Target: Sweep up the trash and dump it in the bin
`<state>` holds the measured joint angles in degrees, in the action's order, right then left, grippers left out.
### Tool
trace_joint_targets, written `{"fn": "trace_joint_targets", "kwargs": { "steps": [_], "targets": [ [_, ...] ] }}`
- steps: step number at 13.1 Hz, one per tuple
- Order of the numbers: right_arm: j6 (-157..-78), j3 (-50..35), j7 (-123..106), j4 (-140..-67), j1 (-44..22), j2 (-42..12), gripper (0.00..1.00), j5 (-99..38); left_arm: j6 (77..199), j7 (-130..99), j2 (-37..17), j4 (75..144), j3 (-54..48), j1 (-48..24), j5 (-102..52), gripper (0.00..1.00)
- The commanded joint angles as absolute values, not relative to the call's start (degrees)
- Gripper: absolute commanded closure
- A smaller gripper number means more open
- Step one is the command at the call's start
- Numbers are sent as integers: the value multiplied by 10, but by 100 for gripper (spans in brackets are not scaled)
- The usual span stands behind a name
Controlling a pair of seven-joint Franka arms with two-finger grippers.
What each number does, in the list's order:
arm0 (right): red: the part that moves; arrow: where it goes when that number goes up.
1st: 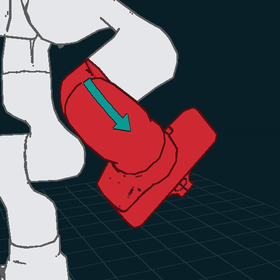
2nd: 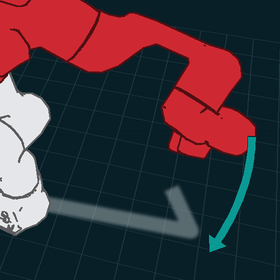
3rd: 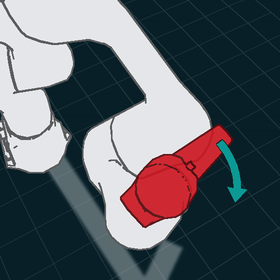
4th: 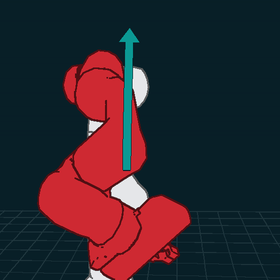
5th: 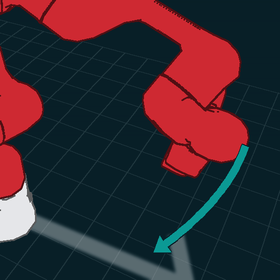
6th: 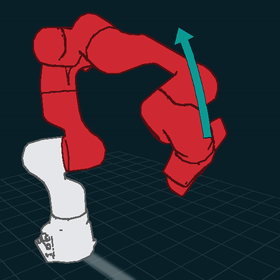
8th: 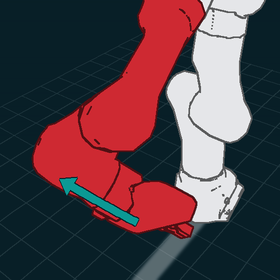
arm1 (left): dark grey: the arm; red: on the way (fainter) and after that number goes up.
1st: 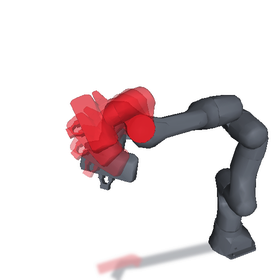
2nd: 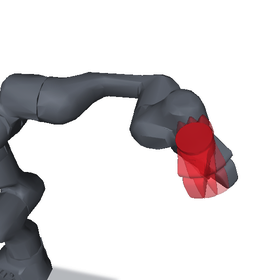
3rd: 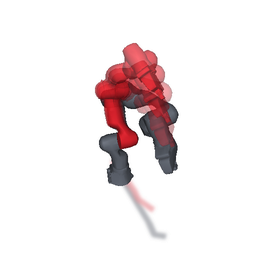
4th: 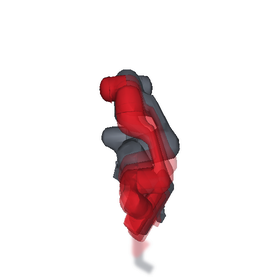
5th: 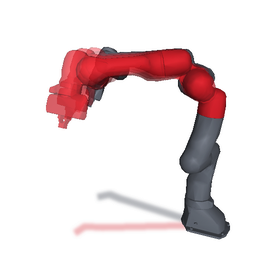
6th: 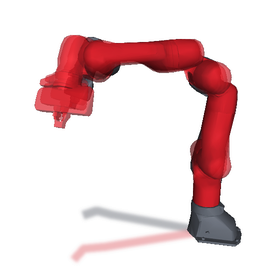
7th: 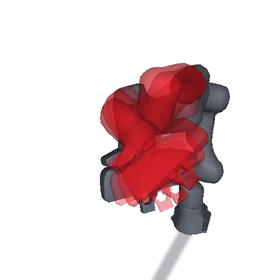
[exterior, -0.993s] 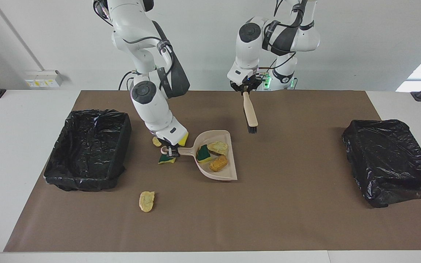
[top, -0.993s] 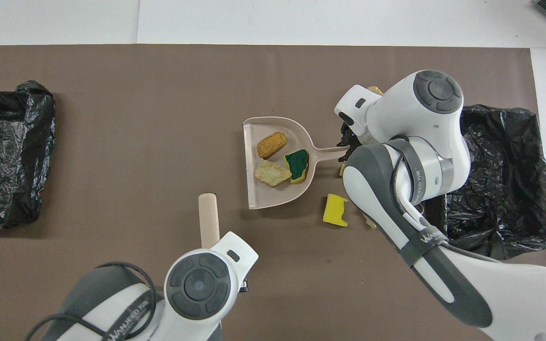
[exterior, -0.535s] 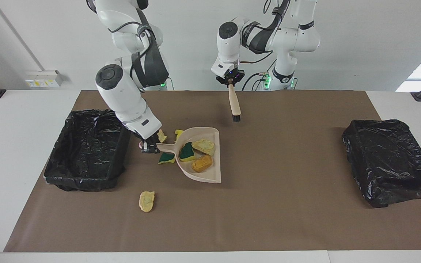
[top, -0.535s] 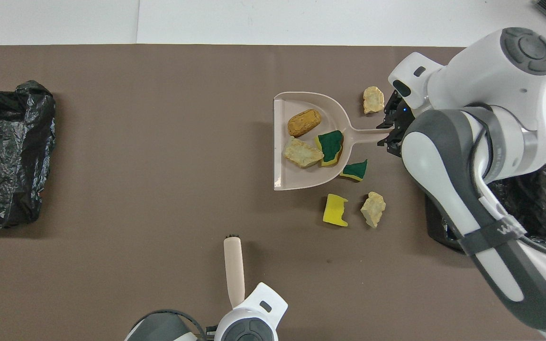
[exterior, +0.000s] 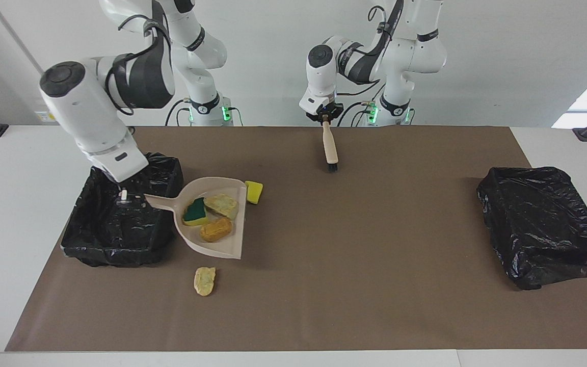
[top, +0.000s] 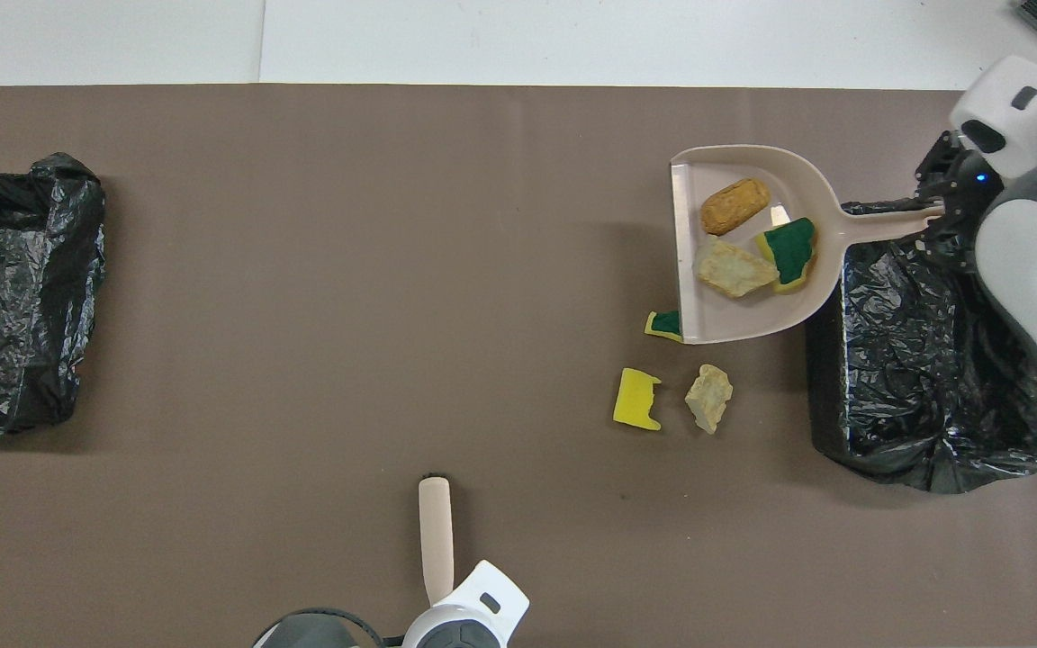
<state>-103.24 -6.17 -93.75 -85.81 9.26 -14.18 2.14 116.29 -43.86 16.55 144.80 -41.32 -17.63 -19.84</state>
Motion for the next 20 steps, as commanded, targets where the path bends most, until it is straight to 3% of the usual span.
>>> {"fn": "trace_joint_targets", "kwargs": {
  "steps": [1,4,8,10,11,12,15,20],
  "targets": [
    [-1021,-69,-999,-859,156,-125,100,58,1186,-399,209,1486,-403,-190,-226,100],
    [-1030,-69,-1038,-859,211,-124,100,133,1225,-396,209,1500,-403,-192,-234,100],
    [-1013,-69,-1030,-863,207,-113,100,294,1219,-378,193,1484,-400,-180,-234,68],
    [-972,-73,-1029,-863,195,-109,100,365,1214,-349,174,1461,-399,-145,-234,60],
    [-954,-72,-1029,-862,179,-106,100,393,1214,-339,160,1451,-398,-142,-234,43],
    [-936,-73,-1029,-862,169,-97,100,416,1214,-338,152,1444,-398,-131,-232,10],
    [-907,-75,-1048,-862,157,-63,100,443,1201,-309,147,1404,-381,-109,-222,0],
    [-896,-78,-1051,-867,149,-46,100,487,1088,-272,141,1263,-260,-114,-115,0]
  ]
}}
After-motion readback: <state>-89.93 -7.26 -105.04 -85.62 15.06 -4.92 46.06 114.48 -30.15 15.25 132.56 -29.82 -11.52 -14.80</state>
